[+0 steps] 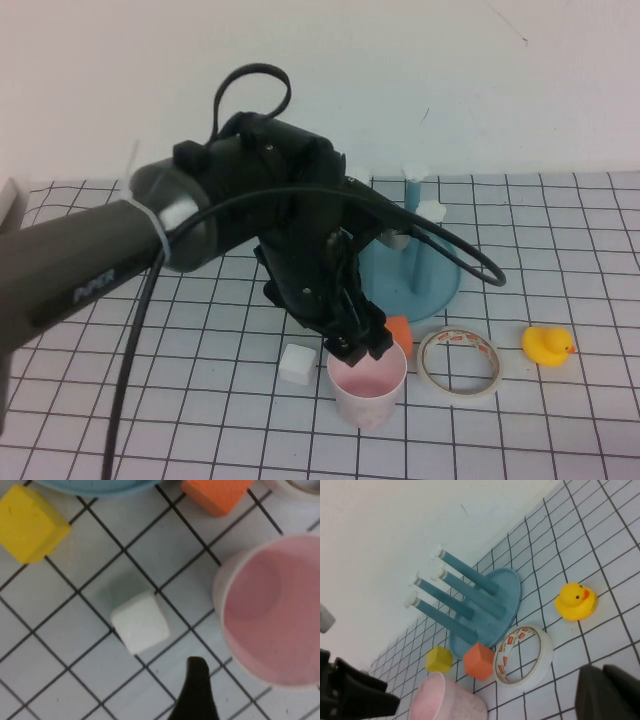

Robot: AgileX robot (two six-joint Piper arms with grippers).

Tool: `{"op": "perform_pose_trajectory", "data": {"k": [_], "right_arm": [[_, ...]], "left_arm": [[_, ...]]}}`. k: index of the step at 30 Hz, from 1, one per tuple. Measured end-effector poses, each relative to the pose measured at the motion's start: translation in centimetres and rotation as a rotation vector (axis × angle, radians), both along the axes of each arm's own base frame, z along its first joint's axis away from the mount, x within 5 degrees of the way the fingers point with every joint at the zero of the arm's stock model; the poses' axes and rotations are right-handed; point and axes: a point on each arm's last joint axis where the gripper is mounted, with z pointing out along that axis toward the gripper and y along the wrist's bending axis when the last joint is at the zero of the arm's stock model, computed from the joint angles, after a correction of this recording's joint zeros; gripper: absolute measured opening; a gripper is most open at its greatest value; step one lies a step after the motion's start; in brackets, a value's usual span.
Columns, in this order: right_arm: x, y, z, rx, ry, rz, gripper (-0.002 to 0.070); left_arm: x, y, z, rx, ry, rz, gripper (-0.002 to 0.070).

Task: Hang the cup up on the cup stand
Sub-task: Pick up the cup from the table, then adjust the cup with two arms

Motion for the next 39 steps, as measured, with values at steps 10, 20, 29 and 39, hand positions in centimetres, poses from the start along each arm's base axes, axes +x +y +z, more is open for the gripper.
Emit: {"op": "perform_pose_trajectory", "data": {"k": [10,20,29,39], "right_arm": [[0.0,0.0,0.0,-0.007,0.002,0.006,-0.0001],[0.0,0.0,0.0,-0.025,-0.001,0.012,-0.0001],[-0.1,0.1,-0.1,-0.032,0.005,0.023,0.0000],[-0.1,0.2,-0.1,-0.034,0.009,0.028,-0.0001]], "left_arm": [[1.8,-1.4,-4.4,-0.003,0.026,0.078,0.0516],[2.6,-1.9,-8.1,0.032,0.070,0.123,0.0210],[2.5,-1.8,-6.6,0.008,0.033,0.114,0.0014],[-0.7,1.3,5.7,-0.124,-0.245,0.035,0.0011]]}}
